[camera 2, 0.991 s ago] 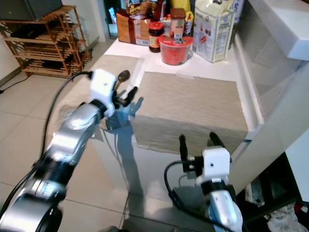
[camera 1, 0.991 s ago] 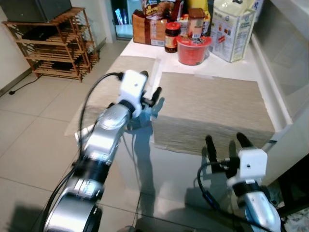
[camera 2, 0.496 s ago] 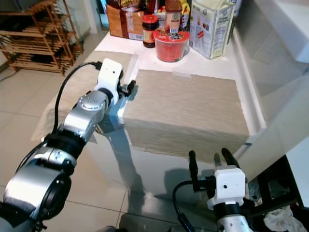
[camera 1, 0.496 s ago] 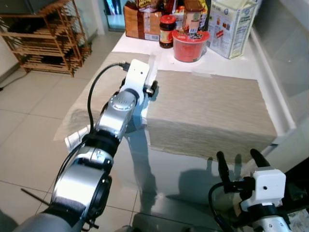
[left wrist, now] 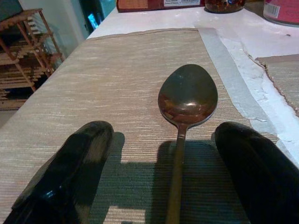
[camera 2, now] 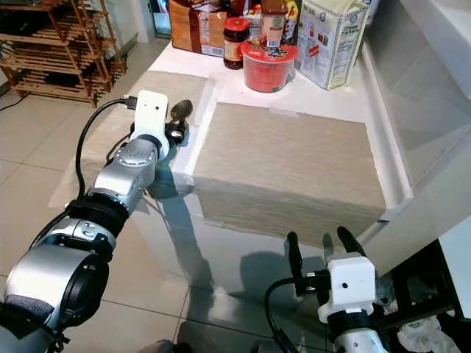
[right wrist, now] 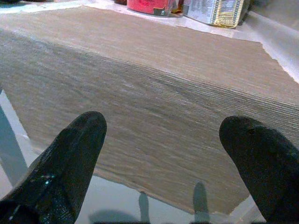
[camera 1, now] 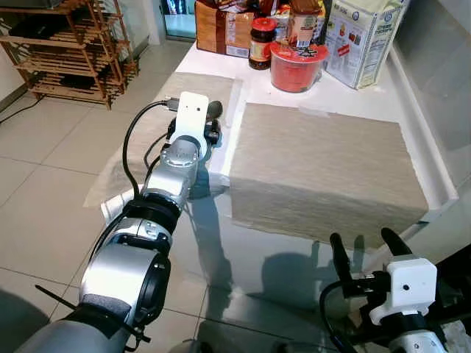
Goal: Setting the table
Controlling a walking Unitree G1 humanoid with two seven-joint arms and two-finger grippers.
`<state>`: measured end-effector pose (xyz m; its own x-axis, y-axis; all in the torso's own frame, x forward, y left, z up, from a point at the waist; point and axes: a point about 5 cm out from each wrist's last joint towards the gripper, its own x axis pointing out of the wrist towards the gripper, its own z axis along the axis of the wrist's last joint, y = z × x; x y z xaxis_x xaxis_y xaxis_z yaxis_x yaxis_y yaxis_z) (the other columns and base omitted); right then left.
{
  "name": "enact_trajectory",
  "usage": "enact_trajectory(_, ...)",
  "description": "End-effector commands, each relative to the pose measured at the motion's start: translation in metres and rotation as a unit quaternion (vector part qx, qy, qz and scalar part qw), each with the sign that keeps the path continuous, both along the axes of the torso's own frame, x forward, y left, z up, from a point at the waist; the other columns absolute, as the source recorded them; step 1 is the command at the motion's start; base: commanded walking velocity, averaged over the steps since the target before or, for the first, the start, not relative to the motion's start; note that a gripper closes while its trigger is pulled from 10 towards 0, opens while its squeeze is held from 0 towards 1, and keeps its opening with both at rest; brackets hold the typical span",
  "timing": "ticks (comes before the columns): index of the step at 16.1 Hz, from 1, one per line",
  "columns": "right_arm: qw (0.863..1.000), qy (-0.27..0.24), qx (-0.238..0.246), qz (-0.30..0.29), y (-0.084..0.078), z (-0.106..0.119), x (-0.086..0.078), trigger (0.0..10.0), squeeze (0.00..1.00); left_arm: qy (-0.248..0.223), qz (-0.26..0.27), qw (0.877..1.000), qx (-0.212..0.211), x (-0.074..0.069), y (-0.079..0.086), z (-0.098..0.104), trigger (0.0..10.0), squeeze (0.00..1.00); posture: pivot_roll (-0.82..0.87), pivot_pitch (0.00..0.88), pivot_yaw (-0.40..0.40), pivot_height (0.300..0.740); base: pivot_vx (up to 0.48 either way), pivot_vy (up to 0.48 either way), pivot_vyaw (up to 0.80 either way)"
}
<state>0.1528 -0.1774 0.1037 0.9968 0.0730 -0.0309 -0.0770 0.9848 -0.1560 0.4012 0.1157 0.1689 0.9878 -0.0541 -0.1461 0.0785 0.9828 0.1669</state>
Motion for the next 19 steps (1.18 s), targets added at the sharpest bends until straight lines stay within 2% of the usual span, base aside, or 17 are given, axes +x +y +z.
enact_trajectory(1, 1.000, -0.003, -0.004, -0.001, -0.003, 0.004, 0.001, 10.0, 0.00, 0.026, 0.002, 1.000, -0.004, -0.001, -0.001, -0.009, 10.0, 0.00, -0.24, 0.082, 0.005, 0.736, 0.000, 0.000, 0.00)
enact_trajectory(4, 1.000, -0.001, -0.004, 0.000, -0.002, 0.004, 0.000, 10.0, 0.00, 0.036, -0.020, 0.999, -0.011, -0.002, -0.005, -0.011, 10.0, 0.00, -0.24, 0.089, 0.008, 0.736, 0.000, 0.000, 0.00)
enact_trajectory(7, 1.000, 0.002, -0.001, 0.000, 0.001, 0.004, 0.000, 10.0, 0.00, 0.059, -0.060, 0.996, 0.002, -0.003, -0.011, -0.017, 10.0, 0.00, -0.25, 0.095, 0.020, 0.736, 0.000, 0.000, 0.00)
enact_trajectory(10, 1.000, 0.003, 0.000, -0.004, 0.001, 0.003, 0.000, 10.0, 0.00, 0.079, -0.063, 0.995, 0.017, -0.005, -0.010, -0.023, 10.0, 0.00, -0.25, 0.092, 0.028, 0.736, 0.000, 0.000, 0.00)
enact_trajectory(11, 1.000, 0.003, 0.001, -0.007, 0.001, 0.003, -0.001, 10.0, 0.00, 0.090, -0.068, 0.994, 0.013, -0.006, -0.012, -0.027, 0.0, 0.00, -0.25, 0.094, 0.030, 0.736, 0.000, 0.000, 0.00)
enact_trajectory(19, 1.000, 0.002, 0.006, 0.002, 0.005, 0.001, 0.007, 10.0, 0.00, 0.128, -0.122, 0.984, 0.013, -0.020, -0.022, -0.049, 0.0, 0.00, -0.22, 0.077, 0.024, 0.736, 0.000, 0.000, 0.00)
